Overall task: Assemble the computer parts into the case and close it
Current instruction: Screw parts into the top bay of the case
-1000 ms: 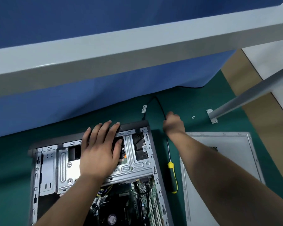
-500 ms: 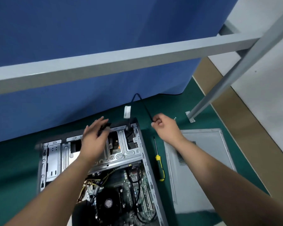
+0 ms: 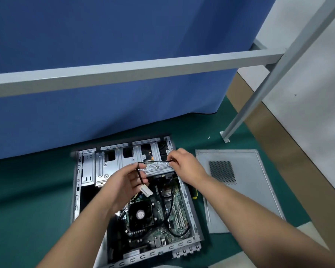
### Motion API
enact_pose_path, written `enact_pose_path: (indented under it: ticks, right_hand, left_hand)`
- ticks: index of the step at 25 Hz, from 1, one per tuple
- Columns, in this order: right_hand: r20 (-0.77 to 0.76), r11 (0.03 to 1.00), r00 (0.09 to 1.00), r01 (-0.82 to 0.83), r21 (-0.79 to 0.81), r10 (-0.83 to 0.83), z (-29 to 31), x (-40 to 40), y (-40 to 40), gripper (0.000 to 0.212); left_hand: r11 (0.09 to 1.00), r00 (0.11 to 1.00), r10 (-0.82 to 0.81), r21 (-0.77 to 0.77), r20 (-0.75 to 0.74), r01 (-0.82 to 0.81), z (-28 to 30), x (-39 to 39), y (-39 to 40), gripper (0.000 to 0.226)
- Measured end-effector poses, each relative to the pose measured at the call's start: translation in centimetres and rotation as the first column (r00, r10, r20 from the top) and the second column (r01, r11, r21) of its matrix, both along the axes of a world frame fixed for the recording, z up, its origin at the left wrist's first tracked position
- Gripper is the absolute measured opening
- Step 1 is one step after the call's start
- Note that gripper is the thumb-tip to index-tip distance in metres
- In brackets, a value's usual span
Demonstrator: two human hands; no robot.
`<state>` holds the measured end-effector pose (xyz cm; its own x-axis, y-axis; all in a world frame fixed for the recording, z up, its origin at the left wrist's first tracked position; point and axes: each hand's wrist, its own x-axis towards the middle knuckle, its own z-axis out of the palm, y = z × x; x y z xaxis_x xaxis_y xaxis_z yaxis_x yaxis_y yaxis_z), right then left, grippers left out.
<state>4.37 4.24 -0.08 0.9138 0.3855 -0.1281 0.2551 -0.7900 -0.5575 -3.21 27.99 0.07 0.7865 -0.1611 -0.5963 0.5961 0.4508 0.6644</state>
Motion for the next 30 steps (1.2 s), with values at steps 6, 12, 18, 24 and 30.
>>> enact_pose_path:
  ticks: [6, 12, 18, 24, 30]
  right_hand:
    - [-0.110, 0.962, 0.975, 0.211, 0.172, -0.194, 1.6, -1.7, 3.2, 0.025]
    - [-0.331, 0.884, 0.913, 0.346, 0.315, -0.240, 1.4, -7.5, 5.5, 0.008]
    - [-0.554, 0.794, 0.811, 0.457, 0.401, -0.187, 1.9, -8.2, 5.8, 0.026]
    - [-0.599, 0.758, 0.784, 0.486, 0.434, -0.160, 2.5, -6.5, 6.6, 0.014]
    - [-0.495, 0.821, 0.835, 0.446, 0.357, -0.239, 1.6, -4.2, 6.8, 0.018]
  left_hand:
    - [0.983, 0.999, -0.053, -0.176, 0.001, 0.053, 1.2, -3.0, -0.2, 0.024]
    - [1.000, 0.999, 0.001, -0.030, 0.039, 0.001, 0.7, -3.5, -1.2, 0.021]
    - [0.983, 0.997, 0.073, 0.166, 0.041, -0.078, 0.3, -2.8, -2.0, 0.014]
    - [0.960, 0.998, -0.007, 0.278, 0.065, -0.011, 0.0, -2.9, -2.7, 0.017]
    - [0.960, 0.983, -0.181, 0.209, -0.036, 0.185, -0.4, -4.6, -2.3, 0.019]
